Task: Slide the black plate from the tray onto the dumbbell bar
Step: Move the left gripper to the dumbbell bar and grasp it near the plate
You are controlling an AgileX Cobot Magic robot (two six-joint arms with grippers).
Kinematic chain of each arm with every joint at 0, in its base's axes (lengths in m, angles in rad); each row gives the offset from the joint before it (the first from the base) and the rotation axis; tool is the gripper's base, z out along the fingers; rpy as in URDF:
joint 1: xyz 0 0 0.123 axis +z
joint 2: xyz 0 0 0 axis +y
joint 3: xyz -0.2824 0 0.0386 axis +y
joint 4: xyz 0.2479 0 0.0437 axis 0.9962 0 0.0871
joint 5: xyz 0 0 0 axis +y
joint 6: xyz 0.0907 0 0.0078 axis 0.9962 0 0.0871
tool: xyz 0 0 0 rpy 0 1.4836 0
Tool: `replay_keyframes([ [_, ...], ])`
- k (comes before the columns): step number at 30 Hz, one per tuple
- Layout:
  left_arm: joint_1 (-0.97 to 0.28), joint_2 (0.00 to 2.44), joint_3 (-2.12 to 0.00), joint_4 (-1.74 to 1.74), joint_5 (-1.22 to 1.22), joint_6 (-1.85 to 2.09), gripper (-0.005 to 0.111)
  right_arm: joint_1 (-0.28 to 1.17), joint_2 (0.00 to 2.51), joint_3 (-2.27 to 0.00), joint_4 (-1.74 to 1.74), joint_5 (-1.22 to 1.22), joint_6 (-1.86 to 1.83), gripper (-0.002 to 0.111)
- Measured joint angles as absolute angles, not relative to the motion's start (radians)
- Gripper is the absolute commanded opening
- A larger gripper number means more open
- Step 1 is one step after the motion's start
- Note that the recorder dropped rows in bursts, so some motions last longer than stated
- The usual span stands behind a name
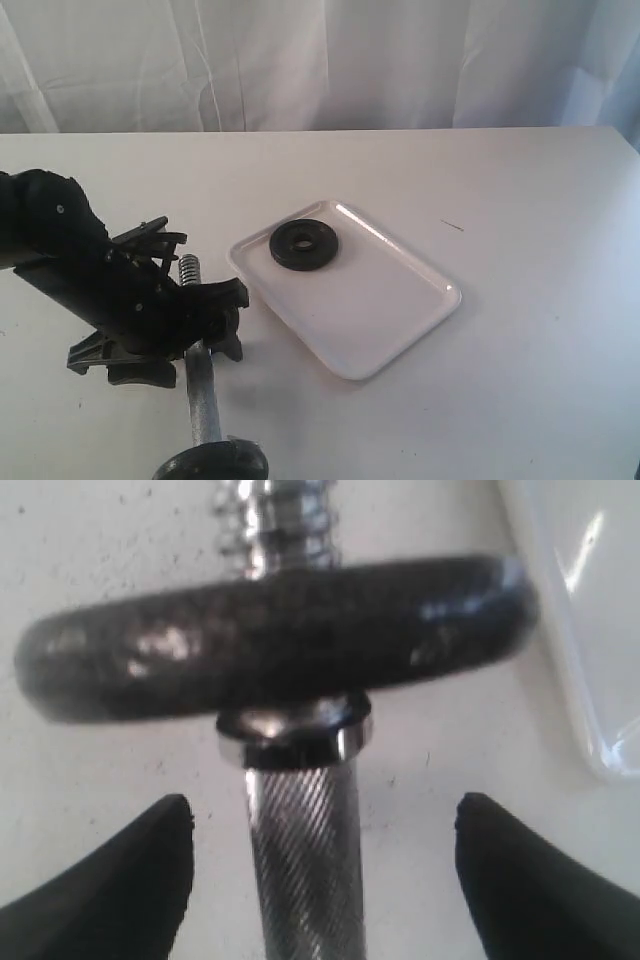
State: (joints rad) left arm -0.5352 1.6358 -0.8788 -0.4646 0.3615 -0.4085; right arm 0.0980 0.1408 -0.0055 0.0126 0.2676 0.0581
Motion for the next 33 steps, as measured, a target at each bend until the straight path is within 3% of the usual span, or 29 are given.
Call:
replay_keyframes([
  [15, -0.587, 1.726, -0.879, -0.535, 0.198, -0.411, 0.075, 0.098, 0.141, -0.005, 0.013, 0.268, 0.058, 0.000],
  [26, -0.587, 1.731, -0.879, -0.549, 0.189, -0.411, 0.064, 0.098, 0.141, -0.005, 0.013, 0.268, 0.058, 0.000],
  [33, -0.587, 1.737, -0.877, -0.547, 0.193, -0.411, 0.024, 0.098, 0.141, -0.005, 0.013, 0.268, 0.058, 0.000],
])
